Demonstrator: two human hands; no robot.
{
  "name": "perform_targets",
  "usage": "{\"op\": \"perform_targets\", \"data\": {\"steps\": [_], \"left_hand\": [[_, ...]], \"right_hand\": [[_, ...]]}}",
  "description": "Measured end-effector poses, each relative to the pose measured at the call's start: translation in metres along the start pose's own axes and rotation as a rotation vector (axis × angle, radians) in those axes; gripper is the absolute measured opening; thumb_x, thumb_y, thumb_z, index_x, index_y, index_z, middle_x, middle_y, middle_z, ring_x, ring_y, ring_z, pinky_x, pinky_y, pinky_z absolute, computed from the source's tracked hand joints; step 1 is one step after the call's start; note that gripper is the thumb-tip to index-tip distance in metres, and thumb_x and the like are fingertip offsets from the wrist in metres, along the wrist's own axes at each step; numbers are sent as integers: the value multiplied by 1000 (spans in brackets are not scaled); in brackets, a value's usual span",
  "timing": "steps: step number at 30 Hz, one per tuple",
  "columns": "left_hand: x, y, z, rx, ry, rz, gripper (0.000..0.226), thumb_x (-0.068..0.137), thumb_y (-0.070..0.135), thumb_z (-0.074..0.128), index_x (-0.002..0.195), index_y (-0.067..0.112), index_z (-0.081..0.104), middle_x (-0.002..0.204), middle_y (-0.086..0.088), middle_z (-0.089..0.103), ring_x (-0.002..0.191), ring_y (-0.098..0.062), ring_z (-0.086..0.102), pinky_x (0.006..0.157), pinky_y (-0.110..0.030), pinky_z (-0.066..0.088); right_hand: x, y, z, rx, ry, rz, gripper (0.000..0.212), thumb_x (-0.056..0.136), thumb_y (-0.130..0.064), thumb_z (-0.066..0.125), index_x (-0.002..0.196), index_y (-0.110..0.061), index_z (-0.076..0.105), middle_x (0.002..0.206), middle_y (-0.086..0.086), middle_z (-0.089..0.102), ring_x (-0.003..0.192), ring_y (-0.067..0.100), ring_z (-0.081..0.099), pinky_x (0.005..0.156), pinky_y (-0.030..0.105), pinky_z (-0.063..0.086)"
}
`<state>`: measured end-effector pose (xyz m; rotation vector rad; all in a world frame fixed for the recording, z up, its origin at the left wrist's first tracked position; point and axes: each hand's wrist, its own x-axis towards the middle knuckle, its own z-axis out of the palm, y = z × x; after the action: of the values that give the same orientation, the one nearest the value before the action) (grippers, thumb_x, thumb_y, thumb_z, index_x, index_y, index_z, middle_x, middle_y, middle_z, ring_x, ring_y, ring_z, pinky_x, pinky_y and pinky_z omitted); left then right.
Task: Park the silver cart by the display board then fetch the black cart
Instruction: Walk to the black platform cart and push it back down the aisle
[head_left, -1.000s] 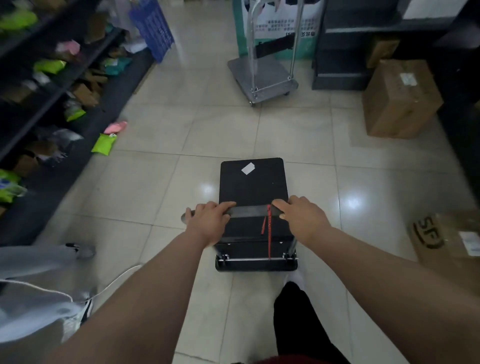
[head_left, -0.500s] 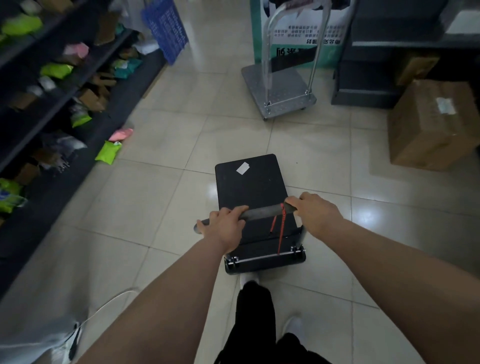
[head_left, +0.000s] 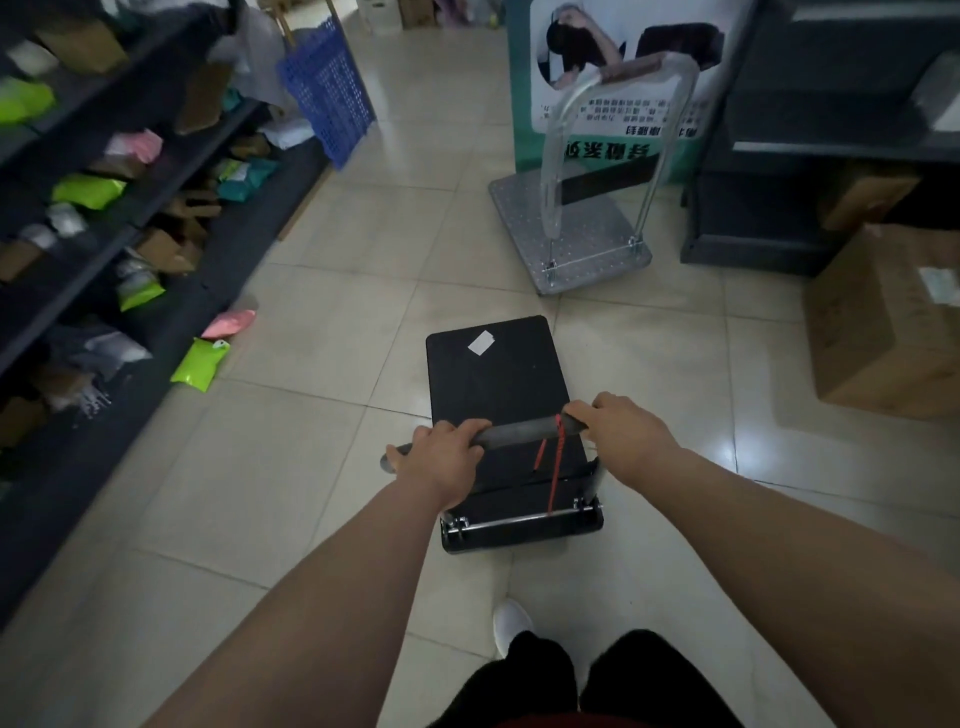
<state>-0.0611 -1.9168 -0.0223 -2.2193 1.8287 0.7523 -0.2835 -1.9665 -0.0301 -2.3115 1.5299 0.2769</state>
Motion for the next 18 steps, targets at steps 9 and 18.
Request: {"op": "perform_targets", "data": {"steps": [9, 18], "left_hand": [[106, -8, -59, -41, 22, -51, 37, 100, 35, 30, 134, 49, 35, 130, 0, 47, 125, -26, 37, 103, -69, 21], [244, -8, -133, -48, 56, -143, 38, 99, 33, 31, 133, 51, 35, 130, 3, 48, 124, -24, 37, 103, -64, 25]], "right_hand": [[134, 14, -39, 20, 42, -75, 36, 98, -18, 40, 133, -27, 40, 107, 10, 50, 91, 23, 47, 64, 32, 36], [295, 37, -98, 5, 36, -158, 31, 96, -20, 43, 125, -29, 41, 100, 7, 50, 87, 25, 50, 62, 36, 42]]}}
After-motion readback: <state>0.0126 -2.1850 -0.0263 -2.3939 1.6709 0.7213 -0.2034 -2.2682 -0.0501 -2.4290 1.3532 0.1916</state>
